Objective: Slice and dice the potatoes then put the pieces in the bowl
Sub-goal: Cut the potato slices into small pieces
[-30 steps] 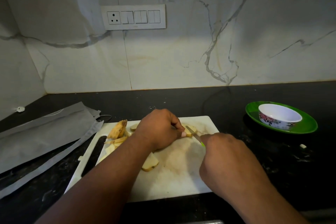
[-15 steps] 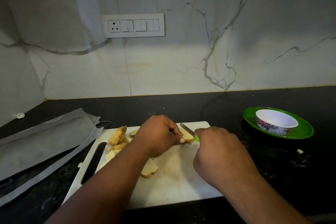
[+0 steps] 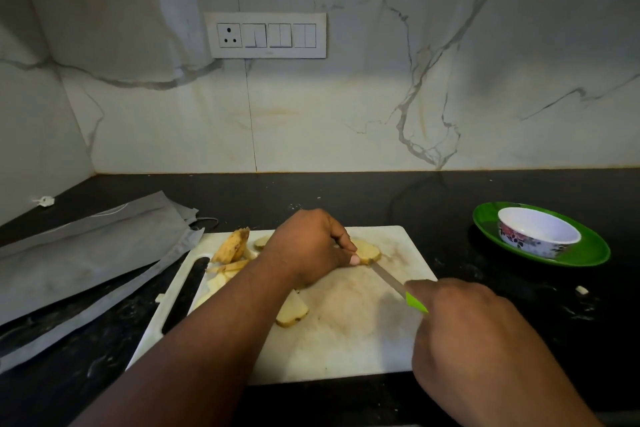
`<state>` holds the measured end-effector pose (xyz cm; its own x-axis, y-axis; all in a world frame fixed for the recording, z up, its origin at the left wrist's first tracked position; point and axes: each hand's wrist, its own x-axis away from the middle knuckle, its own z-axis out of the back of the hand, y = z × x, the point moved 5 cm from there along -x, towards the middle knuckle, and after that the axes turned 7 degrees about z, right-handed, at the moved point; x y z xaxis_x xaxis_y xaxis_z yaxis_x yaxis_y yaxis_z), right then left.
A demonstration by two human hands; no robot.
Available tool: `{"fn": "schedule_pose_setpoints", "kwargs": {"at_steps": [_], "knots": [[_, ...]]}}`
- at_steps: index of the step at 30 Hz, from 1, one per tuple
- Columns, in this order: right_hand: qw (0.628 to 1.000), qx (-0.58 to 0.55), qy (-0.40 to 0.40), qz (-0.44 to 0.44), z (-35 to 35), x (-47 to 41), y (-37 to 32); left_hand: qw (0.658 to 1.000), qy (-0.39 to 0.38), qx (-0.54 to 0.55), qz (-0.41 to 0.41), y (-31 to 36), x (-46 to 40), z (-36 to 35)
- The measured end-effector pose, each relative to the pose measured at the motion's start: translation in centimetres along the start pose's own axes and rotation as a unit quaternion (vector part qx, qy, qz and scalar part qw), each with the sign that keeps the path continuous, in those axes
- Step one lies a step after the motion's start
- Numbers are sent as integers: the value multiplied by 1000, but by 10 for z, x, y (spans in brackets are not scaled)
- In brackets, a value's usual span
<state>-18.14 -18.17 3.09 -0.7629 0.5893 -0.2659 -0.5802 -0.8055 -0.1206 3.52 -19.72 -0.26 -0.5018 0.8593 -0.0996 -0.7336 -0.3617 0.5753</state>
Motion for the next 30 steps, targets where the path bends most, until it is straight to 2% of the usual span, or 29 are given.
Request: {"fn": "schedule_pose_setpoints", "kwargs": {"at_steps": [2,7,10,20,26,30], "knots": [[1000,8,-6,-3,9,5,0,1000,10,-19,-7,1,0,1],[998,12,59,-4,12,-14,0,999,22,-28,8,3,2,3],[998,-13,65,-11,0,-34,-3,999,20,-33,5,3,4,2],[999,-16,41,5,-18,-31,-8,1000,27,-10,6,-1,0,3],[1000,-15,-19,1,-5,1,-5,1000,17,-17,12,-3,0,3],[1000,-5,24,15,10,0,-6,1000,9,-20,1,-3,1,3]]}}
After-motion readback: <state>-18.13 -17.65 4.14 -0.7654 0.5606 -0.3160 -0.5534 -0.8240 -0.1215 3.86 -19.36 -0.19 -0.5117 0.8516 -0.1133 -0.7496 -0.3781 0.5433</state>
